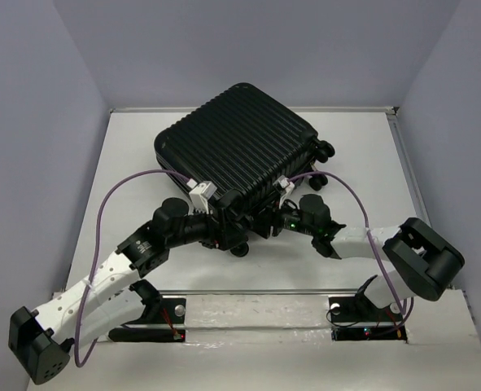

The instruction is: Pack the luggage

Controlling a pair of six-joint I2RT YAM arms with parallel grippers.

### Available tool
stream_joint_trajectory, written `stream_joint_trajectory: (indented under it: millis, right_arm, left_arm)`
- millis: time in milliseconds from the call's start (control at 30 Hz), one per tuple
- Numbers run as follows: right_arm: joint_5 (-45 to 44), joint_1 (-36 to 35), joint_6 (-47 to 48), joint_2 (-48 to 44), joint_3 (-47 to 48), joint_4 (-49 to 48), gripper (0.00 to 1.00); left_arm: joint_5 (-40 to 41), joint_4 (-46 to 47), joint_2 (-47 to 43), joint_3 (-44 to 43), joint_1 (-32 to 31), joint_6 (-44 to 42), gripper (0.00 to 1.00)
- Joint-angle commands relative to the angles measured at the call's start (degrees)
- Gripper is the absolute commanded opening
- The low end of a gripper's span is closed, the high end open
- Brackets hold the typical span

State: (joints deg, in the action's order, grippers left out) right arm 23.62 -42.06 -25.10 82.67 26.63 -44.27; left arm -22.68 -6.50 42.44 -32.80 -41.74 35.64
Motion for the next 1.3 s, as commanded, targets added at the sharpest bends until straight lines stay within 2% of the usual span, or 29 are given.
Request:
stream_joint_trajectory:
  millis: [0,100,167,200,333,400,433,600,833,933,1033,1133,1267]
  right_arm:
    - [2.04,-0.30,-1.18,1.78,2.46,-9.78,0.50]
    - [2.40,-0.30,-1.62,3.28,2.72,-10.66,0.46]
    - [2.05,-0.30,-1.97,3.28,2.02,-12.50,0.38]
    - [1.35,-0.30,-2.14,3.11,0.98,-13.29,0.29]
    - [-0.23,-0.30,-2.93,1.62,-0.61,-14.79,0.07]
    - [-0.94,-0.30,-3.20,1.26,-1.49,-15.23,0.07]
    - [-1.46,-0.30,-3.55,0.83,-2.63,-15.84,0.07]
    - [-6.29,-3.64,-3.38,0.56,-5.36,-15.50,0.07]
    - [-24.91,-16.10,-2.85,-0.85,-9.40,-18.22,0.07]
    - [-36.86,-21.91,-2.67,0.12,-9.93,-21.46,0.07]
    - [-42.15,-26.92,-2.41,3.19,-9.41,-25.59,0.07]
    - [-52.41,-32.72,-1.36,7.74,-7.39,-30.07,0.07]
    - [-62.16,-40.10,5.91,13.63,-1.26,-37.88,0.07]
  left_arm:
    - [2.02,6.15,2.03,-3.24,-1.94,1.71,0.91]
    - [2.81,7.28,3.18,-4.20,-2.03,1.80,0.90]
    - [2.99,7.73,4.14,-4.56,-1.95,1.80,0.89]
    - [3.16,8.17,4.49,-4.56,-1.95,1.89,0.89]
    - [2.99,10.10,6.17,-4.38,-2.03,2.59,0.86]
    - [2.73,11.24,6.95,-4.56,-2.03,2.94,0.83]
    - [2.90,12.03,7.31,-4.82,-2.03,3.03,0.78]
    - [2.20,16.07,10.56,-5.70,-2.12,4.96,0.76]
    - [4.83,22.57,14.25,-8.33,-2.47,8.65,0.71]
    - [6.94,24.25,15.92,-10.09,-3.17,9.71,0.70]
    - [8.79,25.04,17.41,-11.85,-4.14,10.41,0.68]
    - [11.15,25.84,18.65,-13.87,-5.37,12.17,0.65]
    - [14.41,26.19,20.22,-17.46,-8.00,13.40,0.66]
